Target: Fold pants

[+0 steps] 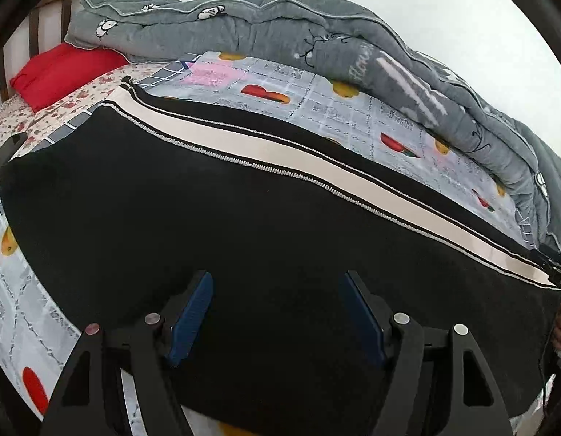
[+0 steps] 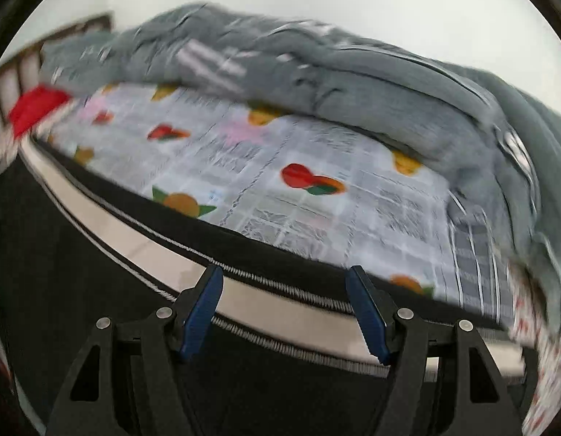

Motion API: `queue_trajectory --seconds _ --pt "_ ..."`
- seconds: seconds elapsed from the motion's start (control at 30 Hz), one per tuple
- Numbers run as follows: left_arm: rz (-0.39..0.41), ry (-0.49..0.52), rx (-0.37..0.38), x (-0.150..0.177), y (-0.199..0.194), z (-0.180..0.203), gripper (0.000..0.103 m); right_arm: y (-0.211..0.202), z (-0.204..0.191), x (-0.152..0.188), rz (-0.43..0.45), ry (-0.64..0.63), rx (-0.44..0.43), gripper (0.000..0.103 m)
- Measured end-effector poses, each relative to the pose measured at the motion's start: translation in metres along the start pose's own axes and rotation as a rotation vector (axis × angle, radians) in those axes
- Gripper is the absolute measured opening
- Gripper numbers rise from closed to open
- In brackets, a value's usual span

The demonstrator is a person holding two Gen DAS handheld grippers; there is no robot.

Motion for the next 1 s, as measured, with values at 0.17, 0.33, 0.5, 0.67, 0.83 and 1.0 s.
queue_trajectory --seconds 0.17,0.33,0.5,0.67,0.83,1.0 --pt "-0.003 0.013 0.008 -0.001 0.005 0.002 0.074 0.052 -0.004 0.003 -0.108 -0.070 -0.074 0.063" --pt "0.002 0.017 0.034 -0.003 -0.005 -0.009 0.074 0.033 -0.015 0.000 0.017 -0.136 -0.120 0.007" --pt "0.028 -0.005 0.044 -0.002 -0.015 -0.032 0.074 0.054 -0.001 0.003 -0.056 -0.013 -0.156 0.009" --pt "0.079 -0.044 0.026 -0.009 -0.035 -0.062 0.074 0.040 -0.010 -0.002 -0.038 -0.053 0.057 0.022" --pt "0.104 -0.186 0.001 -0.003 -0.042 -0.120 0.074 -0.007 -0.016 -0.002 0.001 0.166 -0.012 0.049" --pt "0.132 -0.288 0.030 -0.005 -0.036 -0.167 0.074 -0.041 -0.031 0.027 0.012 0.277 0.022 0.053"
Point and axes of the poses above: each gripper's, at about its wrist camera, not at the fingertips, and y roughly the way its jaws point, z to its right, x to its underside, the point moved 6 cm from there along y, roughly the way its jaws point, and after that the axes turned 3 degrees about z, right-handed, at the moved point
